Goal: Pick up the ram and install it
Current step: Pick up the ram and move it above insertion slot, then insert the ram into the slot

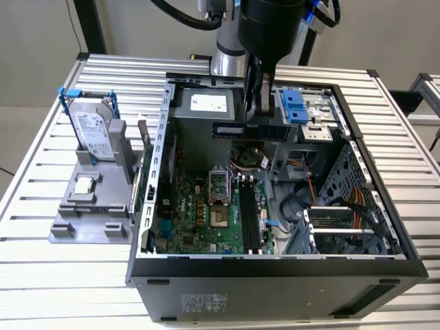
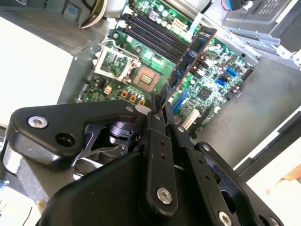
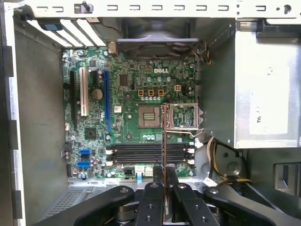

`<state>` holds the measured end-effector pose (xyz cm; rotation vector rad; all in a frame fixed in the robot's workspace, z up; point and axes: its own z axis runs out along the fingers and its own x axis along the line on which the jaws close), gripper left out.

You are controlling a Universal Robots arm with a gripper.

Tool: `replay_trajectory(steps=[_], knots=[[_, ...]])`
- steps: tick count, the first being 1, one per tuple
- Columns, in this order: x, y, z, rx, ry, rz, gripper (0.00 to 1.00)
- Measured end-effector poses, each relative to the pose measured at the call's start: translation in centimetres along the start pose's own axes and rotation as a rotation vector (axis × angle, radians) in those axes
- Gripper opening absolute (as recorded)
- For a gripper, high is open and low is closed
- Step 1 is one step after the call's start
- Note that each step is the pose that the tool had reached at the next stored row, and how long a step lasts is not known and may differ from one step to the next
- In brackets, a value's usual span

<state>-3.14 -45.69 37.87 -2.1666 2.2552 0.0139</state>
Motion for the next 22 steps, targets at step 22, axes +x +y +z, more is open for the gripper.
replay_trajectory(steps=[22], knots=[[-1.24, -0.09, 0.03, -0.0010, -0.0199, -0.009, 0.00]])
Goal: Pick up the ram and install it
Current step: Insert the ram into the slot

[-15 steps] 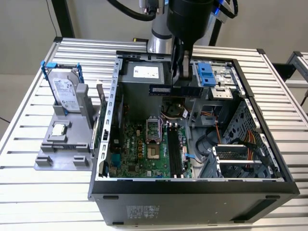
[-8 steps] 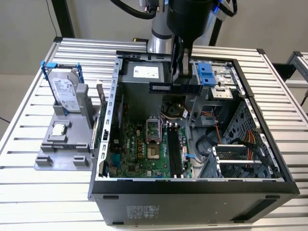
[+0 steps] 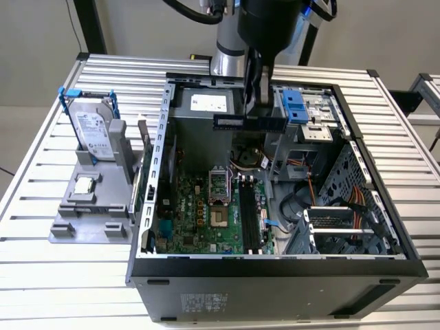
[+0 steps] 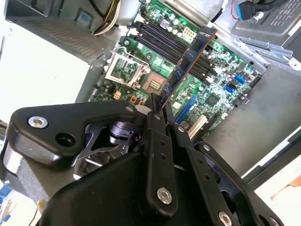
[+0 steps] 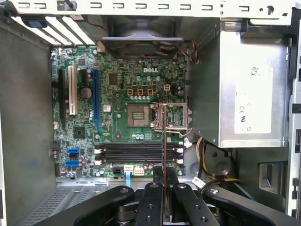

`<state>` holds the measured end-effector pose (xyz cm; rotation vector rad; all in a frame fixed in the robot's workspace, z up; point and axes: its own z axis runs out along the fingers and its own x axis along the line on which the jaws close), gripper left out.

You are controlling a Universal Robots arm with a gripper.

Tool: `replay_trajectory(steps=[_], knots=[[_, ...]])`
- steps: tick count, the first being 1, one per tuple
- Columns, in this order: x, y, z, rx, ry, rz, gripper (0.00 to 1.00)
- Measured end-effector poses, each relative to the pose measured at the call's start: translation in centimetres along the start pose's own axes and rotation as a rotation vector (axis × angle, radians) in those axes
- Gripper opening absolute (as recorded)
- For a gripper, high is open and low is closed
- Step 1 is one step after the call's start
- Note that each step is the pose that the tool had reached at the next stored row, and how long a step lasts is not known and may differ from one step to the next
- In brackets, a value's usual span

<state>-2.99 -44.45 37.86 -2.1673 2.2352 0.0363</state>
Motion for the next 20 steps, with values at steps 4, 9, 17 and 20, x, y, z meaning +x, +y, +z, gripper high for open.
replay_trajectory(steps=[4, 9, 17, 20], knots=[[-0.24, 0.00, 0.01, -0.0001, -0.0043, -0.002, 0.00], [-0.42, 0.01, 0.02, -0.0003, -0.0090, -0.004, 0.00], [-0.43, 0.26, 0.02, -0.0004, -0.0098, -0.004, 0.00], [-0.43, 0.41, 0.02, -0.0004, -0.0098, -0.004, 0.00]])
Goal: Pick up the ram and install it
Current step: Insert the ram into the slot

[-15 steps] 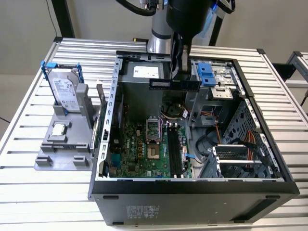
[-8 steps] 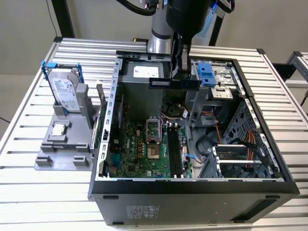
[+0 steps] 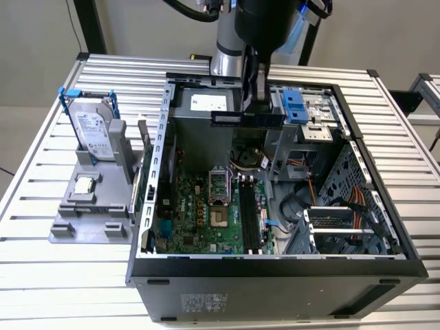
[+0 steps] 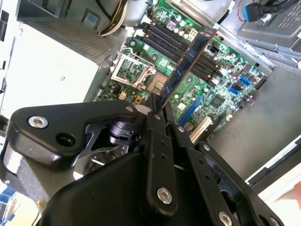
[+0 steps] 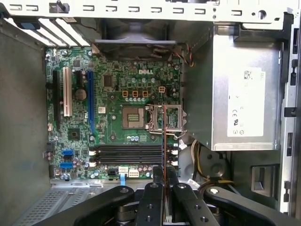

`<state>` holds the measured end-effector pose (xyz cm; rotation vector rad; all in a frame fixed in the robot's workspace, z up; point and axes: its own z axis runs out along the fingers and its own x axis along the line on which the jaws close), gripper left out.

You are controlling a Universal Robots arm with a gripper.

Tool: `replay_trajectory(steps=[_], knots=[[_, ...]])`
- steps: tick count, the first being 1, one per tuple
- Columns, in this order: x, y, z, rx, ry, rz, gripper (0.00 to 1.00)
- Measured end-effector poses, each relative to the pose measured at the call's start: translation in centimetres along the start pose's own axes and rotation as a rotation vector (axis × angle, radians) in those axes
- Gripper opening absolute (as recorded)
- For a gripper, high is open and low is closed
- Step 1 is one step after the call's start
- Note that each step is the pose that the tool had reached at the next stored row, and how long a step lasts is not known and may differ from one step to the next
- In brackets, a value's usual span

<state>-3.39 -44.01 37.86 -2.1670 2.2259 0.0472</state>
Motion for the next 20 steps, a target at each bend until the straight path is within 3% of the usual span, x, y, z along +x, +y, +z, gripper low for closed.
replay_trajectory(steps=[20], knots=[[0.03, 1.00, 0.00, 0.0000, 0.0000, 0.000, 0.00]])
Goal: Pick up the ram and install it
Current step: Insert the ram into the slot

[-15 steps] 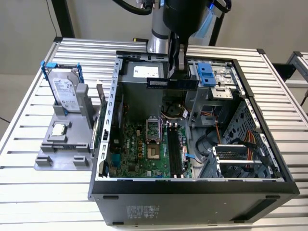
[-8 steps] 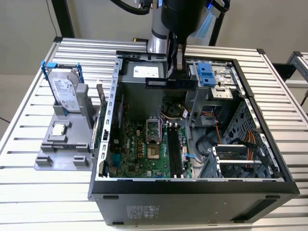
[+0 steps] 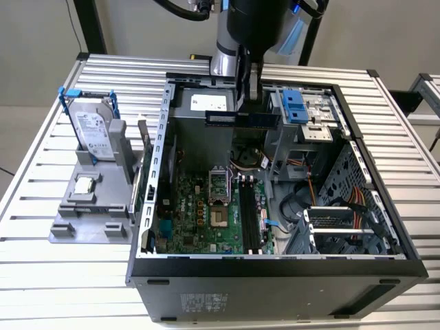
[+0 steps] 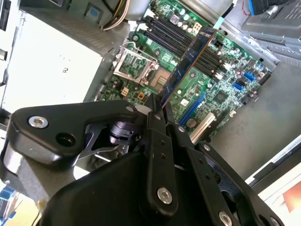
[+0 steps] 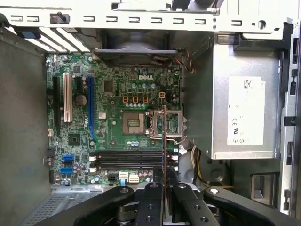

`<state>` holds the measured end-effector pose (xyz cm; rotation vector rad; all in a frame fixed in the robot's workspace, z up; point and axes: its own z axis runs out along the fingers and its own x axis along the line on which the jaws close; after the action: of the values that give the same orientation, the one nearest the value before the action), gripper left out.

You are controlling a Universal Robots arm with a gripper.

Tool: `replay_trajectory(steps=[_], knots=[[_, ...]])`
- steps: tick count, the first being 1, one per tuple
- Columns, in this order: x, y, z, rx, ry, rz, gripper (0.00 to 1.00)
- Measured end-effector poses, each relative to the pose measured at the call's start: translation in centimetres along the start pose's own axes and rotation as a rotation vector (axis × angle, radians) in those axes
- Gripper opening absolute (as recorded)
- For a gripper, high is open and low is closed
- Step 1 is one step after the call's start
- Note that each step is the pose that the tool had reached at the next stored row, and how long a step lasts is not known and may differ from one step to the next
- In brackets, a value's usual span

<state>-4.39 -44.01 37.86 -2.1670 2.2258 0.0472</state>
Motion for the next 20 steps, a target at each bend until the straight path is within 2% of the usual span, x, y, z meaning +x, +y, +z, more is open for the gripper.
replay_trajectory(steps=[10, 20], knots=[[0.01, 0.46, 0.00, 0.0000, 0.0001, 0.000, 0.00], [0.03, 1.02, 0.00, 0.0009, 0.0000, 0.020, 0.00]])
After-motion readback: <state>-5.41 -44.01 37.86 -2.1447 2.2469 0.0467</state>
